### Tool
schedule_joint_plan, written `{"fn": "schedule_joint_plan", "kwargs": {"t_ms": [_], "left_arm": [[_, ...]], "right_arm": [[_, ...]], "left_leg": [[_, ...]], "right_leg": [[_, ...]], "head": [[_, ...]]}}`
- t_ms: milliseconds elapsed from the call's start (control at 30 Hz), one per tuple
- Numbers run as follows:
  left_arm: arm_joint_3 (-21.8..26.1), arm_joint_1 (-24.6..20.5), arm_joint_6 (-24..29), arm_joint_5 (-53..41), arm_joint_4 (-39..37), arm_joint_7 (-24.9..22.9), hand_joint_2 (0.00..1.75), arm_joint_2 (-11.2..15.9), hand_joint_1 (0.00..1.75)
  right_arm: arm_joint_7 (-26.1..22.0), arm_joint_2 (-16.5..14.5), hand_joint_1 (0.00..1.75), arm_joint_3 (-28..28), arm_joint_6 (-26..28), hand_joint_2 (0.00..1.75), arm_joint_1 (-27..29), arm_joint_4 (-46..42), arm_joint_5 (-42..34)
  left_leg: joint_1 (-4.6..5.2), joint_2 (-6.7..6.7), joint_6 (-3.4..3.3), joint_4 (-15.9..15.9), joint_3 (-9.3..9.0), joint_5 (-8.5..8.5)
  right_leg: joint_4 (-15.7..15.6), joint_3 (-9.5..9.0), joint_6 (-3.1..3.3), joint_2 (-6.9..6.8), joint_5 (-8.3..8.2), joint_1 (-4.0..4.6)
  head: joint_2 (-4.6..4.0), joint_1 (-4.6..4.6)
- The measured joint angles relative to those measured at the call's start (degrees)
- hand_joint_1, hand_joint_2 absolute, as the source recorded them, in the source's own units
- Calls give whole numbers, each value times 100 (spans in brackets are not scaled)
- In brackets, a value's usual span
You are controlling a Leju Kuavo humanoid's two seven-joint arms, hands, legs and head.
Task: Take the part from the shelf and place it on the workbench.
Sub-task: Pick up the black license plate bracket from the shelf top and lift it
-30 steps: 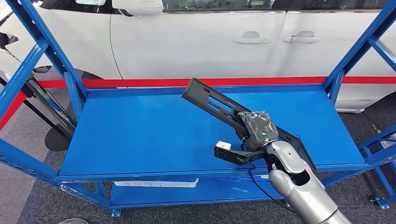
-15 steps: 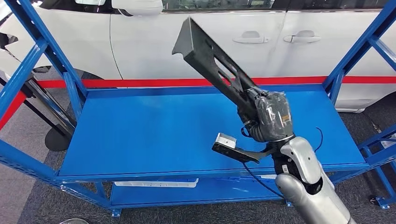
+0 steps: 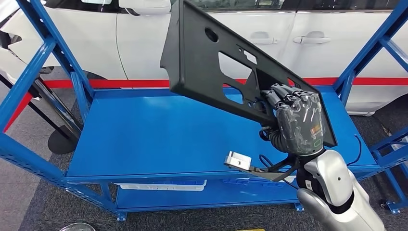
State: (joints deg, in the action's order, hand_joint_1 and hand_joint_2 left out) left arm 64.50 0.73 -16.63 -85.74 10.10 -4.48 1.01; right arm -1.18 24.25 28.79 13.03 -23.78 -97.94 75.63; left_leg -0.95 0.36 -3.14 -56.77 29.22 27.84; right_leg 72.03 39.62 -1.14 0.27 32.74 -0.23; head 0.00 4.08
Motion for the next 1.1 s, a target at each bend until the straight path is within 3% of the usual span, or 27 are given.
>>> {"fn": "schedule_joint_plan", "kwargs": {"t_ms": [33,67,167,233,333,400,500,533,567,600,633,700,733,833,867,900,1000,1033,1067,1100], "left_arm": [[0,0,-5,-2,0,-4,175,0,0],[0,-2,-10,-2,0,-8,175,0,0],[0,-14,-21,-2,-1,-10,175,-2,0],[0,-25,-31,-3,-2,-14,175,-3,0],[-1,-32,-50,-8,-2,-29,175,-5,0],[-1,-37,-60,-13,-2,-42,175,-5,0],[0,-45,-64,-19,-2,-49,175,-5,0],[0,-46,-64,-20,-2,-49,175,-5,0],[0,-49,-63,-21,-2,-49,175,-6,0],[-1,-53,-59,-22,-2,-49,175,-5,0],[-1,-59,-53,-23,-1,-49,175,-4,0],[-2,-80,-39,-26,-1,-47,175,-3,0],[-2,-87,-34,-27,-1,-45,175,-5,0],[-2,-86,-30,-28,-2,-41,175,-14,0],[-2,-87,-28,-29,-2,-41,175,-14,0],[-2,-89,-26,-29,-2,-40,175,-14,0],[-2,-89,-22,-30,-2,-37,175,-18,0],[-2,-88,-22,-30,-2,-36,175,-20,0],[-2,-87,-22,-31,-2,-33,175,-22,0],[-2,-87,-22,-32,-2,-31,175,-22,0]], "right_arm": [[0,31,175,39,4,175,1,0,21],[0,58,175,75,7,175,-2,0,34],[-1,120,175,145,15,175,-34,-1,52],[-3,155,175,182,24,175,-61,-5,62],[15,192,175,246,17,175,-111,-13,71],[57,196,175,297,-21,175,-147,-15,75],[125,196,175,366,-96,175,-175,14,80],[137,196,175,383,-108,175,-175,33,80],[146,196,175,396,-114,175,-175,52,79],[154,196,175,403,-118,175,-176,66,78],[161,196,175,409,-119,175,-178,75,75],[186,196,175,414,-125,175,-186,80,54],[200,196,175,418,-140,175,-192,80,32],[228,194,175,437,-198,175,-198,84,-45],[231,194,175,445,-211,175,-197,87,-59],[232,194,175,454,-226,175,-194,93,-67],[234,194,175,471,-280,175,-186,113,-92],[234,194,175,474,-293,175,-175,120,-104],[234,194,175,475,-299,175,-162,128,-115],[234,194,175,476,-304,175,-150,134,-123]], "left_leg": [[-3,1,2,-24,32,-4],[-8,0,7,-54,59,-4],[-25,-12,63,-165,130,23],[-23,-21,140,-212,186,17],[-29,-28,257,-239,256,-7],[-39,-31,306,-484,373,228],[-46,-34,339,-1462,726,864],[-46,-34,347,-1690,782,939],[-46,-34,351,-1737,750,898],[-47,-33,350,-1582,615,757],[-49,-32,348,-1248,387,578],[-36,-46,321,-541,-44,402],[-25,-57,300,-327,-143,387],[1,-65,201,-234,-66,308],[-1,-53,156,-231,-13,247],[-5,-39,111,-220,44,177],[9,-15,33,-221,286,-35],[21,-13,27,-228,380,-100],[33,-13,25,-237,469,-162],[46,-13,25,-247,548,-215]], "right_leg": [[208,69,-22,-2,33,-29],[195,32,-43,-6,-51,-59],[-781,-515,-66,-14,-514,-111],[-1188,-706,-25,-6,-578,-84],[-1258,-652,80,-13,-614,-64],[-1314,-600,188,-36,-693,-79],[-1324,-461,270,-59,-807,-51],[-1314,-404,271,-62,-846,-40],[-1300,-344,266,-64,-885,-32],[-1280,-282,253,-64,-922,-29],[-1252,-222,233,-64,-957,-29],[-1198,-126,175,-64,-1024,-24],[-1178,-98,140,-65,-1060,-18],[-1200,-60,37,-58,-1182,-18],[-1165,-23,7,-52,-1110,-29],[-1043,34,-17,-46,-924,-40],[-129,272,-60,-38,-68,-51],[173,294,-60,-37,54,-48],[337,241,-49,-37,45,-43],[305,89,-26,-36,-72,-31]], "head": [[0,1],[0,0],[0,-1],[1,0],[0,3],[0,7],[0,10],[0,10],[0,10],[0,11],[0,10],[1,9],[1,7],[1,-1],[1,-2],[0,-2],[0,-2],[0,-1],[0,-1],[0,0]]}}
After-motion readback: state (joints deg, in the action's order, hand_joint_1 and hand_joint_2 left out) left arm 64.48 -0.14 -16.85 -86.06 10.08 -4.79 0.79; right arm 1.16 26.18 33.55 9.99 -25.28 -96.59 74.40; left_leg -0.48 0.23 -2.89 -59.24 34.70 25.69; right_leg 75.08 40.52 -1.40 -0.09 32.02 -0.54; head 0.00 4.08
